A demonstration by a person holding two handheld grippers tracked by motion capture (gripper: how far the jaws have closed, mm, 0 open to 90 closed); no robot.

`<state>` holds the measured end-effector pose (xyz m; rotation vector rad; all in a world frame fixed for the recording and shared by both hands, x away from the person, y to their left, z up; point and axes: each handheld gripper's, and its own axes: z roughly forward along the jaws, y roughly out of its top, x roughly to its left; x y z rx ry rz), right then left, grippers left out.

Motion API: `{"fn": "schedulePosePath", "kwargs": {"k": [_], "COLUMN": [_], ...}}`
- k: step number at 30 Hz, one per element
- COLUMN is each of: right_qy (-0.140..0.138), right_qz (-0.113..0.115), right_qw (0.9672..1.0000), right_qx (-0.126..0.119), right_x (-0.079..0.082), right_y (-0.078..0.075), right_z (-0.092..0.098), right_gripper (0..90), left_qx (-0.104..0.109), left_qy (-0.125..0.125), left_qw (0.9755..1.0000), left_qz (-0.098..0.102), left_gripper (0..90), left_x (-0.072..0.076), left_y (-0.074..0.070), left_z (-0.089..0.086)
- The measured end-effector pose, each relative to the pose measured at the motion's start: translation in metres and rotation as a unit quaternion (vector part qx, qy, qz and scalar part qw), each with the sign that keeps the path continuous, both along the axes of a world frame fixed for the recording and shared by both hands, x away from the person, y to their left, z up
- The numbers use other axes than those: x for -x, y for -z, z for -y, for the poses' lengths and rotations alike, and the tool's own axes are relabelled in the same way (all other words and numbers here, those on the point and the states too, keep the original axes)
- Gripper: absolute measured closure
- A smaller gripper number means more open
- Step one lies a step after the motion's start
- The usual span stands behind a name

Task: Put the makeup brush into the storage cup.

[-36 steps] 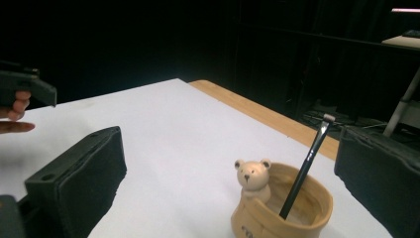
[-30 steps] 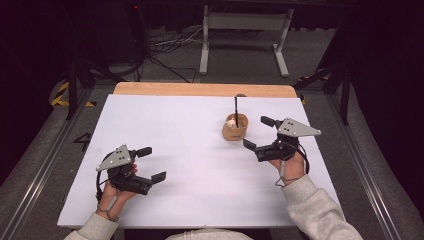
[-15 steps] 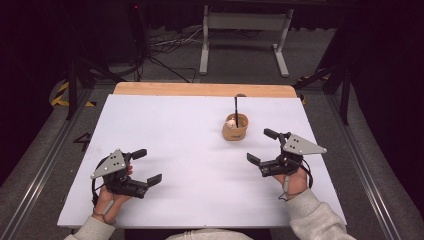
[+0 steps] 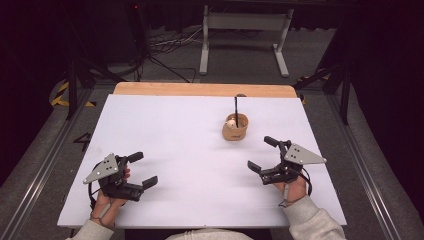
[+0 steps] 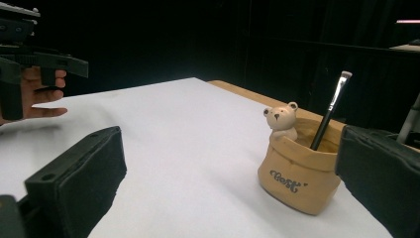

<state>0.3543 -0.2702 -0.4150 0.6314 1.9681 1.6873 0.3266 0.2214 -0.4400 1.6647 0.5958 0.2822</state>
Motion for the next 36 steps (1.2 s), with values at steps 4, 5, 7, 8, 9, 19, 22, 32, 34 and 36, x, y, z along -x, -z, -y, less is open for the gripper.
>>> {"fn": "schedulePosePath", "kwargs": {"k": [4,5,7,8,9,19,22,32,34,36], "right_qy": [0.0,0.001,0.001,0.001,0.001,0.005,0.006,-0.001,0.001,0.006], "right_qz": [0.006,0.007,0.009,0.008,0.007,0.0,0.001,-0.002,-0.001,-0.007], "right_qw": [1.0,1.0,1.0,1.0,1.0,1.0,0.9999,0.9995,0.9995,0.9994], "right_qx": [0.002,0.003,0.0,0.001,0.0,0.004,0.009,0.032,0.033,0.033], "right_x": [0.002,0.002,0.004,0.004,0.004,0.008,0.009,0.014,0.013,0.012], "right_y": [0.003,0.004,0.008,0.009,0.01,0.02,0.021,0.026,0.026,0.027], "right_z": [0.001,0.002,0.004,0.005,0.005,0.008,0.007,0.002,0.003,0.003], "right_gripper": [0.0,0.0,0.0,0.0,0.0,0.0,0.0,0.0,0.0,0.0], "left_qx": [0.008,0.013,0.025,0.028,0.028,0.032,0.03,0.02,0.018,0.014], "left_qy": [0.002,0.001,0.004,0.006,0.006,-0.006,-0.013,-0.017,-0.015,-0.015], "left_qw": [1.0,0.9999,0.9997,0.9996,0.9995,0.9994,0.9994,0.9997,0.9997,0.9998], "left_qz": [-0.002,0.001,0.0,0.007,0.011,0.011,0.01,0.0,-0.001,-0.003], "left_gripper": [0.2,0.2,0.2,0.6,1.4,2.2,2.3,2.9,2.9,3.2], "left_x": [0.002,0.003,0.004,0.004,0.005,0.008,0.008,0.006,0.005,0.004], "left_y": [0.002,0.003,0.004,0.005,0.005,0.01,0.012,0.018,0.018,0.02], "left_z": [0.001,0.0,0.0,0.0,0.0,0.002,0.003,0.007,0.008,0.009]}}
